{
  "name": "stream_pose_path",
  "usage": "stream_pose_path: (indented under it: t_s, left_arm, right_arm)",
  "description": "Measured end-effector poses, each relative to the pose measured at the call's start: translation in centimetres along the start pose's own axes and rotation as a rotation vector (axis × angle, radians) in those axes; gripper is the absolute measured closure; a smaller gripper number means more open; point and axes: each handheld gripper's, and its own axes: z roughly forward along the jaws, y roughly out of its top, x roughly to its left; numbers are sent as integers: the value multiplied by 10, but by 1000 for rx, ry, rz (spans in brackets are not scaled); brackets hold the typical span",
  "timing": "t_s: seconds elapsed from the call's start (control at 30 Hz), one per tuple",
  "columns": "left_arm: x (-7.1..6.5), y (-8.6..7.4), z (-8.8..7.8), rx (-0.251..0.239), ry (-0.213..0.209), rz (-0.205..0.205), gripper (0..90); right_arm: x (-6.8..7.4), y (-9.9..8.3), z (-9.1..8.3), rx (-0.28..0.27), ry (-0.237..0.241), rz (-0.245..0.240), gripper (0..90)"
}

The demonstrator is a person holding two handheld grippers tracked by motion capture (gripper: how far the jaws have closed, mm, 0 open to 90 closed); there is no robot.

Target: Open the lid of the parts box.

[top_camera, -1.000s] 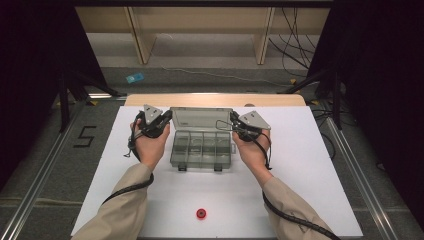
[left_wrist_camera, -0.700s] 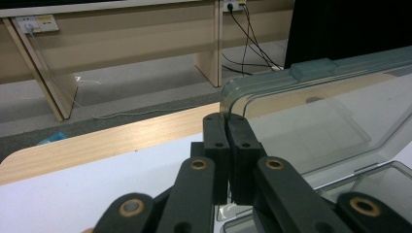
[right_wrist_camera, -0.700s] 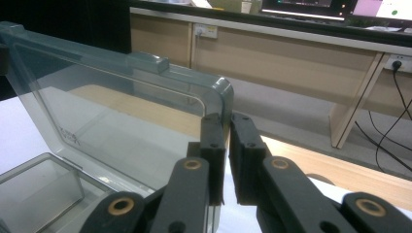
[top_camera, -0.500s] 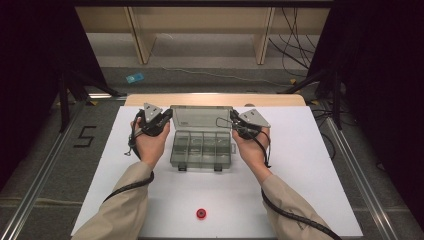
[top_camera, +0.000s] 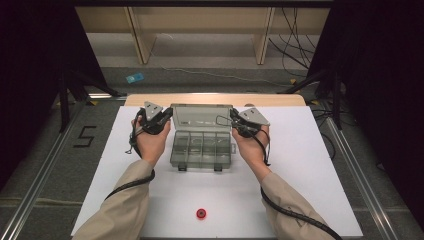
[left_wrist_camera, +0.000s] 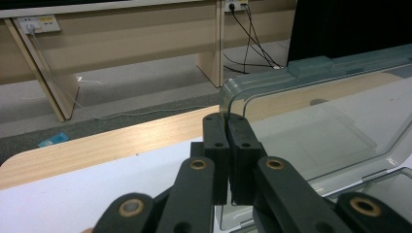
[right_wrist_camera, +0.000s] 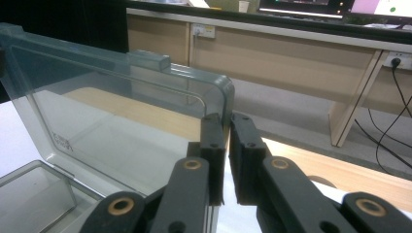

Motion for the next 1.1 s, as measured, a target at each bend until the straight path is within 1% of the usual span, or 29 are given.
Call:
stream_pose_path:
  t_s: [0.07,0.1,0.13,0.17,0.2,0.27,0.3,0.47,0.5,0.57,0.6,0.67,0.73,0.8,0.87,0.93,0.97,1.0,1.03,1.07,1.1]
  left_arm:
    - [0,0,1,4,1,-1,880]
    - [0,1,1,3,1,-2,880]
    - [0,1,2,3,3,-2,880]
    - [0,1,2,3,3,-3,880]
    - [0,1,2,4,5,-4,880]
    - [1,2,3,6,3,-4,879]
    - [1,2,4,6,2,-5,880]
    - [1,3,6,6,6,-7,879]
    - [1,3,7,10,7,-11,879]
    - [2,3,8,9,7,-10,879]
    - [2,4,9,10,8,-10,879]
    - [2,4,9,13,9,-7,879]
    - [2,4,10,13,9,-11,879]
    - [3,5,11,14,10,-8,879]
    - [3,5,12,15,11,-12,879]
    - [3,5,12,15,13,-13,878]
    - [3,5,13,19,10,-7,878]
    - [3,5,14,20,11,-8,878]
    - [3,5,14,21,12,-7,878]
    - [3,5,14,21,14,-9,878]
    - [3,5,15,25,15,-11,878]
  right_arm:
    - [0,0,1,3,1,5,855]
    - [0,0,2,-5,3,8,854]
    - [-1,0,1,6,-1,1,855]
    - [-1,0,2,-2,-3,2,854]
    - [-1,0,2,5,0,4,854]
    - [-1,0,4,3,-6,12,854]
    - [-2,0,4,1,-1,6,854]
    - [-1,0,6,6,-3,22,854]
    - [-2,0,7,-1,-2,20,854]
    - [-2,0,7,8,-6,17,854]
    - [-2,0,7,3,-6,17,854]
    - [-2,0,8,13,-2,25,853]
    - [-2,0,9,3,-9,20,853]
    - [-2,0,9,13,-9,24,853]
    - [-3,0,11,2,-9,25,853]
    - [-3,0,12,2,-14,28,853]
    - [-3,0,12,10,-9,27,852]
    - [-4,0,13,2,-8,28,853]
    - [-4,0,13,4,-9,28,852]
    - [-3,0,13,5,-8,39,852]
    - [-4,0,14,3,-11,36,852]
